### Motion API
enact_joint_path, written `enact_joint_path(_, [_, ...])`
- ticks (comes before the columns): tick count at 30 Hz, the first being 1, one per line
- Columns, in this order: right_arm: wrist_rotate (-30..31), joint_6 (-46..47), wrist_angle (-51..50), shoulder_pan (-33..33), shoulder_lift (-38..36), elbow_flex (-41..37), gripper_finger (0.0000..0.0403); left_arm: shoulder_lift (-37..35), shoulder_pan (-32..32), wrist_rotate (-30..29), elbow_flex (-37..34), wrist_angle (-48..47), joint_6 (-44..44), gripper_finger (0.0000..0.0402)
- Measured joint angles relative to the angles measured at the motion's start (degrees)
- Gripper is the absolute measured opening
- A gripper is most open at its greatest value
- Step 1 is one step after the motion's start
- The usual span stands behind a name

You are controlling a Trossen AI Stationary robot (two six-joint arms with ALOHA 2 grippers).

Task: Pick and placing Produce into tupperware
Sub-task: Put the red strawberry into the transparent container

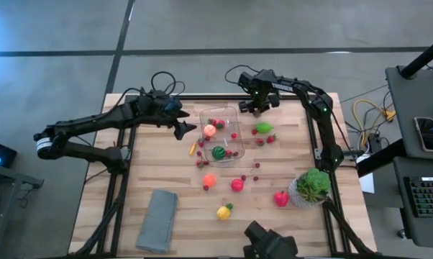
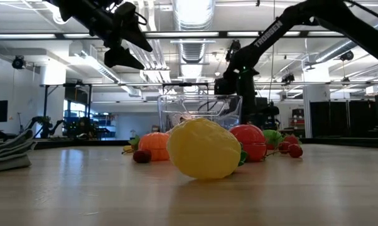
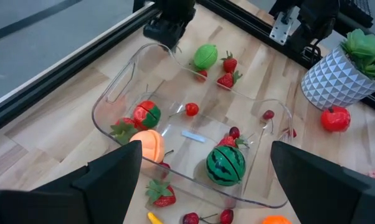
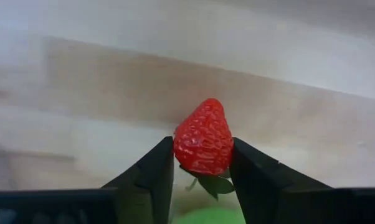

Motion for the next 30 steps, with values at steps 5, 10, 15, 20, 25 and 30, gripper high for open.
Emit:
enact_joint_path(5, [1.3, -0.2, -1.8, 0.8, -5.9, 0.0, 0.0126, 0.0, 0.0, 0.0, 0.0, -0.2, 2.4, 0.0341])
enact_joint_path(10, [-0.8, 0.5, -1.9, 3.7, -15.4, 0.0, 0.014, 0.0, 0.0, 0.0, -0.1, -1.2, 3.1, 0.0341])
enact_joint_path(15, [-5.1, 5.2, 5.1, 11.0, -23.0, 0.0, 0.0142, 0.0, 0.0, -0.4, -2.0, -4.9, 6.7, 0.0341])
enact_joint_path(20, [-5.2, 8.2, 17.7, 18.2, -23.7, 0.1, 0.0146, 0.0, -0.1, -1.0, -8.3, -7.7, 6.9, 0.0341])
enact_joint_path(25, [-5.2, 8.6, 18.8, 22.0, -19.0, 0.0, 0.0163, 0.0, -0.3, 0.2, -13.0, -7.5, 4.1, 0.0341])
enact_joint_path(30, [-3.7, 10.8, 17.7, 22.8, -15.9, 0.0, 0.0206, 0.0, -0.9, 0.6, -15.6, -5.1, 4.0, 0.0341])
